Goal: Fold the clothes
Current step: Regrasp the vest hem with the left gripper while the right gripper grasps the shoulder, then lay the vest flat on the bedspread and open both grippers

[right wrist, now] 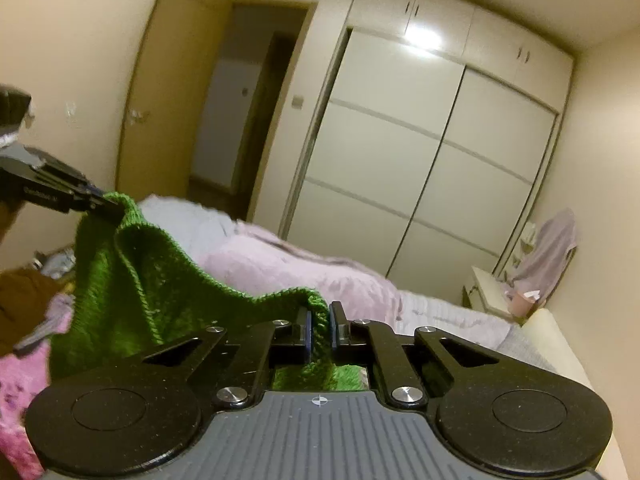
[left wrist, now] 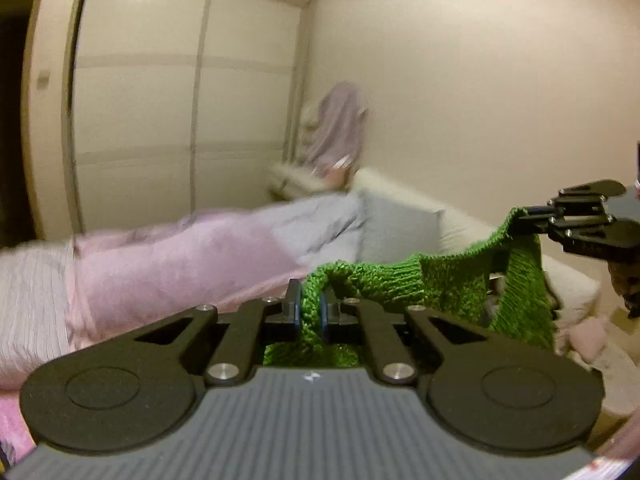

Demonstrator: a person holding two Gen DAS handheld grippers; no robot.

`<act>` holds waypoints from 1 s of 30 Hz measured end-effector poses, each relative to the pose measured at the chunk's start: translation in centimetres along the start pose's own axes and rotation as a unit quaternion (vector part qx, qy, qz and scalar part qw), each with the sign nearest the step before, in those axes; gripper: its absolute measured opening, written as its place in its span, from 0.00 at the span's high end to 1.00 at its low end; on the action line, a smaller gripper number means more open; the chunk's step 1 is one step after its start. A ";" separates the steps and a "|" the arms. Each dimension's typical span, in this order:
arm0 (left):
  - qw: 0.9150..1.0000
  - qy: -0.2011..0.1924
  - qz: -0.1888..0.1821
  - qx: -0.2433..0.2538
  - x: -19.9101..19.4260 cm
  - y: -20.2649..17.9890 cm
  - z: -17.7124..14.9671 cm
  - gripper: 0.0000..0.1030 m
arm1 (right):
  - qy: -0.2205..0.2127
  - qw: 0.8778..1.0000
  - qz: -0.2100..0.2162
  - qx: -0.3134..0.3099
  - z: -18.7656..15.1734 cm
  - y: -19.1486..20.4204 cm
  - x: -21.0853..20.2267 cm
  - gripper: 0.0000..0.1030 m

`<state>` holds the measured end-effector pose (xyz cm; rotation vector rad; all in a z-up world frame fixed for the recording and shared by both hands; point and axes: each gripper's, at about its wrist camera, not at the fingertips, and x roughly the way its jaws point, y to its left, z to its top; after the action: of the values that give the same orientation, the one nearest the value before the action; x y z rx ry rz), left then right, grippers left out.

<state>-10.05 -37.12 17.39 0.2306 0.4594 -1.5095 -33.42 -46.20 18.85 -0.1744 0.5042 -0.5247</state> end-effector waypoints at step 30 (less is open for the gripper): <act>0.911 0.361 0.099 -0.171 8.3 4.8 -47.9 0.51 | 0.352 0.898 0.075 0.254 -45.0 10.5 15.3 0.46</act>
<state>-12.37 -23.98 -29.63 0.5456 1.2407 -1.0816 -40.01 -46.63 -29.40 0.5779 1.0561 -0.5447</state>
